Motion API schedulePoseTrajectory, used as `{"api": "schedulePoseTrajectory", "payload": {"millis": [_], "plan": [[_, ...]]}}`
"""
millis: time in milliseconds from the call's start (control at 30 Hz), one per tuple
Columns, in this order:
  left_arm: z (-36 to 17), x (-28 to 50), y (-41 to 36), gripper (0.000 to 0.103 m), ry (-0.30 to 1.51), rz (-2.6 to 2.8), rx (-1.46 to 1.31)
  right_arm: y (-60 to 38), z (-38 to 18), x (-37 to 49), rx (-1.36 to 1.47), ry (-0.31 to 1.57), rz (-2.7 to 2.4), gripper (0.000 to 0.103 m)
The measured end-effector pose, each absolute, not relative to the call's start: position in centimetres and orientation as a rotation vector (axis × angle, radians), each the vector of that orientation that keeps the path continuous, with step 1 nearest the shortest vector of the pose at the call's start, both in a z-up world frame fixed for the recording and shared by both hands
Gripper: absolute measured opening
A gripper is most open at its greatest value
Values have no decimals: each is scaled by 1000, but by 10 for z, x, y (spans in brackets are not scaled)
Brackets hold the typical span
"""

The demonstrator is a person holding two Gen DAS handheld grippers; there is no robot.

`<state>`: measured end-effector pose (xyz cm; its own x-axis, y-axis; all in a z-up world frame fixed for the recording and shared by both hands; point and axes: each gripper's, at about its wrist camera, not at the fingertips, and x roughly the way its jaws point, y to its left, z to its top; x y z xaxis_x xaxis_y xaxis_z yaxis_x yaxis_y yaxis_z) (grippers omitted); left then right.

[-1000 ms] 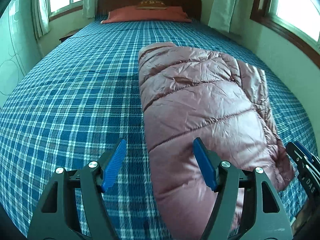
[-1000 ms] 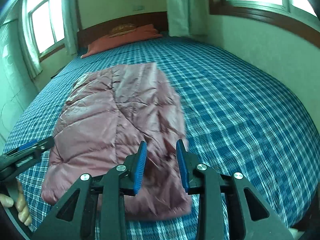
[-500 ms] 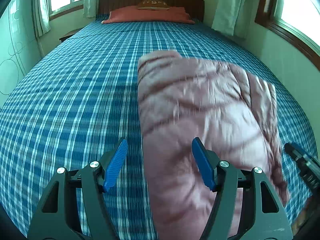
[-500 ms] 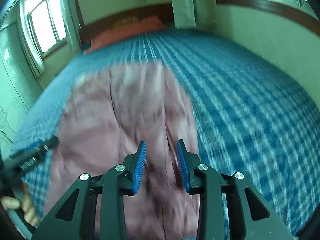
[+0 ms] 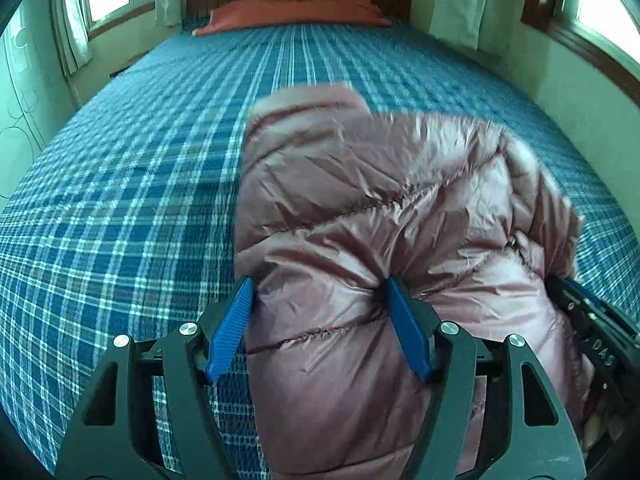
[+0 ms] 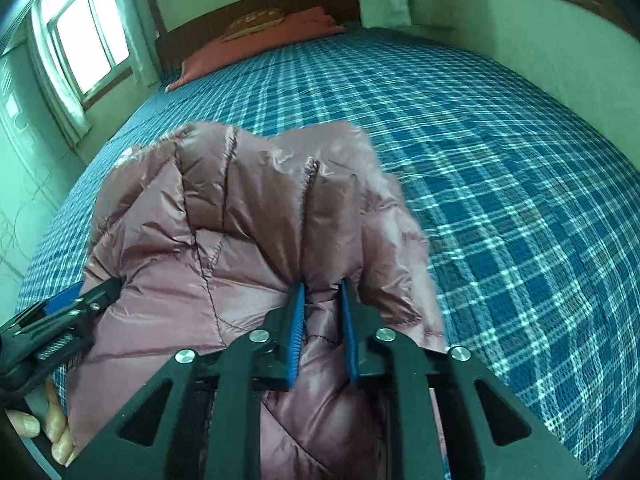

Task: Fold large clothes

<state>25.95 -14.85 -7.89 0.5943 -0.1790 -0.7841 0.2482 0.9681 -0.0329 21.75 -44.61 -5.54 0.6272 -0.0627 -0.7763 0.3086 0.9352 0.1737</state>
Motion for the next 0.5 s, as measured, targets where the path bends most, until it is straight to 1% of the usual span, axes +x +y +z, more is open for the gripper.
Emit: {"api": "schedulePoseTrajectory", "payload": {"millis": [67, 267, 400, 500], "plan": [[-80, 260, -153, 67, 900, -250, 103, -445, -62, 219, 305, 879, -225, 17], [-109, 274, -167, 75, 948, -229, 163, -443, -82, 228, 307, 878, -251, 16], [-122, 276, -168, 80, 923, -219, 193, -442, -88, 230, 305, 864, -263, 16], [-125, 275, -166, 81, 902, -220, 193, -440, -89, 229, 296, 857, -270, 16]]}}
